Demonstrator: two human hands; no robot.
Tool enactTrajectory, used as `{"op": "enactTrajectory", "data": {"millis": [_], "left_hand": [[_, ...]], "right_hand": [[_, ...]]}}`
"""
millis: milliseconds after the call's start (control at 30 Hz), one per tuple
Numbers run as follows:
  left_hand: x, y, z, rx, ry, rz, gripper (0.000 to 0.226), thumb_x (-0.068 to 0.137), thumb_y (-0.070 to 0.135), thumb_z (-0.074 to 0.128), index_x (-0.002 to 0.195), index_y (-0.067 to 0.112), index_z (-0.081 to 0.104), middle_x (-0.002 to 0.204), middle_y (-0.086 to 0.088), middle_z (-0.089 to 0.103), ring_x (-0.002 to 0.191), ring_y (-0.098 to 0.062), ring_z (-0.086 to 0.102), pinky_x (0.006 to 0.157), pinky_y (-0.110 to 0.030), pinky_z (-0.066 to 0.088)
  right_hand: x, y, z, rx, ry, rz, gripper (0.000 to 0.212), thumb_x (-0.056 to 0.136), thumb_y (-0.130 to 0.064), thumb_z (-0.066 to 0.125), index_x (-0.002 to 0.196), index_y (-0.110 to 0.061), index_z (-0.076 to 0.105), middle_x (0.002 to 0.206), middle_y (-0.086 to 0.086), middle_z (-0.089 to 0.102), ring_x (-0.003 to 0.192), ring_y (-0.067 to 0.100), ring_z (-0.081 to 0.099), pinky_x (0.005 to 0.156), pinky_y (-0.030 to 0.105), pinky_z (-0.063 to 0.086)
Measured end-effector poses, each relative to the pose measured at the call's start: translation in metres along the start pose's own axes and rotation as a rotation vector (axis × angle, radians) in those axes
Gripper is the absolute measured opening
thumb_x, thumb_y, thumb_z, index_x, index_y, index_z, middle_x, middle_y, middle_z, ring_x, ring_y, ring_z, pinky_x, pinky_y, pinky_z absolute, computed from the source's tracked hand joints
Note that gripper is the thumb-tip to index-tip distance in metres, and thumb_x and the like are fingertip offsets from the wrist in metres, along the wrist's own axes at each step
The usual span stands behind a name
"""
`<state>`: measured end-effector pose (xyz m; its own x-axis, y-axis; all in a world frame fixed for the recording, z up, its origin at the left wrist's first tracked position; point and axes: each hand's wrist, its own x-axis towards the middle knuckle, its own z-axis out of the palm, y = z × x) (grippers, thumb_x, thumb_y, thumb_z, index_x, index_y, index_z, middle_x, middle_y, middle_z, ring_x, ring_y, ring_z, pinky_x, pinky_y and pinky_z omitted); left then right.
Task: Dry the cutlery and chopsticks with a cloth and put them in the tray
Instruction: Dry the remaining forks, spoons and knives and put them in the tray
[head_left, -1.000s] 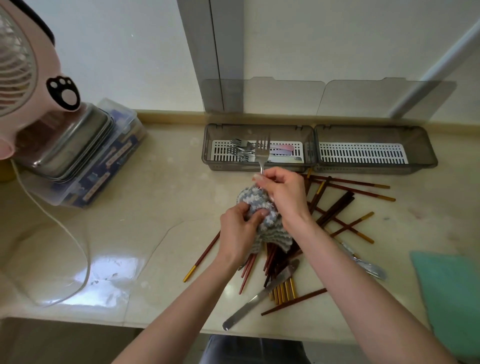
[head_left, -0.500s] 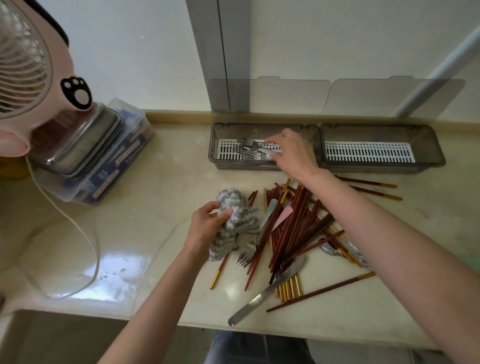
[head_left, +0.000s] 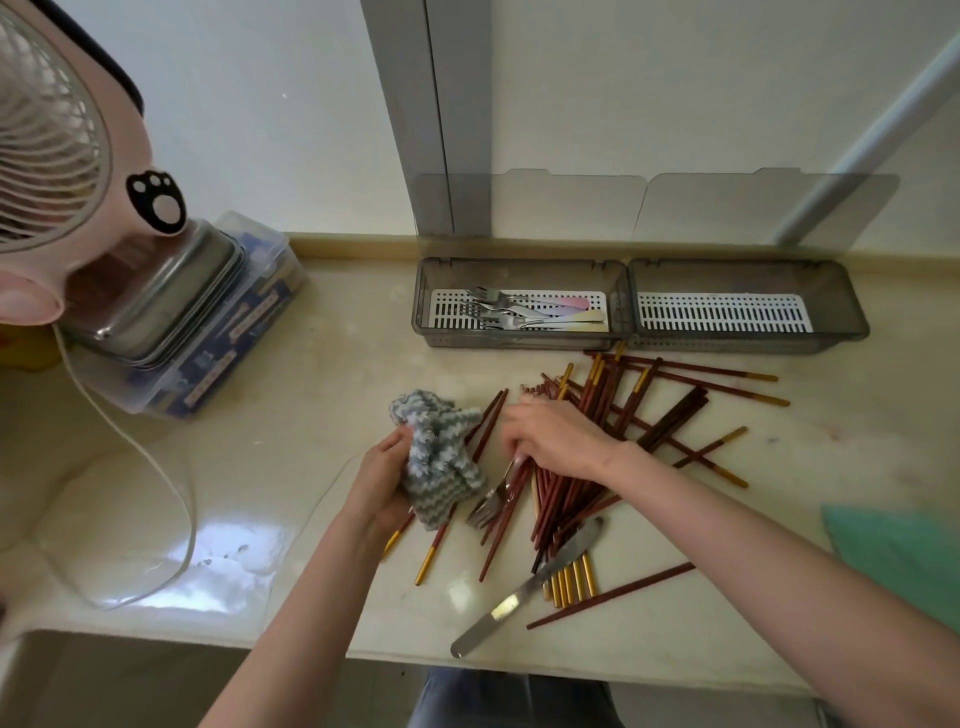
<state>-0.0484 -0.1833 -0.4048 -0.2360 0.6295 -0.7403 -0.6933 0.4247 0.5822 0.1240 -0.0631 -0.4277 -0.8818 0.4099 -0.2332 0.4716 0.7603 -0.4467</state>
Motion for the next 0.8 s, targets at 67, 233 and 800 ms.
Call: {"op": "enactTrajectory", "data": {"millis": [67, 233, 800], "left_hand": [[0.000, -0.001, -0.004, -0.074, -0.015, -0.035, 0.027, 0.096, 0.022, 0.045, 0.112, 0.005, 0.060, 0.097, -0.012, 0.070, 0.082, -0.022, 0.068, 0.057, -0.031, 0.058], [0.003, -0.004, -0.009, -0.311, -0.044, -0.092, 0.036, 0.093, 0.031, 0.044, 0.101, 0.006, 0.067, 0.095, -0.013, 0.072, 0.080, -0.025, 0.071, 0.067, -0.045, 0.058], [0.009, -0.016, 0.050, 0.146, 0.149, 0.151, 0.007, 0.084, -0.001, 0.061, 0.077, -0.002, 0.063, 0.058, -0.006, 0.069, 0.052, -0.015, 0.067, 0.049, -0.024, 0.055]], "right_hand": [[-0.004, 0.004, -0.007, 0.092, 0.129, 0.015, 0.007, 0.084, -0.020, 0.066, 0.080, -0.025, 0.067, 0.082, -0.010, 0.059, 0.084, 0.003, 0.035, 0.092, 0.034, 0.037], [-0.022, 0.004, -0.029, 0.223, 0.593, 0.085, 0.006, 0.074, -0.020, 0.075, 0.077, -0.020, 0.071, 0.076, -0.012, 0.061, 0.080, 0.002, 0.045, 0.078, 0.027, 0.029], [-0.037, -0.081, 0.016, 0.762, 0.574, 0.484, 0.015, 0.086, -0.005, 0.065, 0.101, -0.006, 0.070, 0.075, 0.006, 0.067, 0.070, 0.016, 0.065, 0.068, 0.027, 0.056]]}}
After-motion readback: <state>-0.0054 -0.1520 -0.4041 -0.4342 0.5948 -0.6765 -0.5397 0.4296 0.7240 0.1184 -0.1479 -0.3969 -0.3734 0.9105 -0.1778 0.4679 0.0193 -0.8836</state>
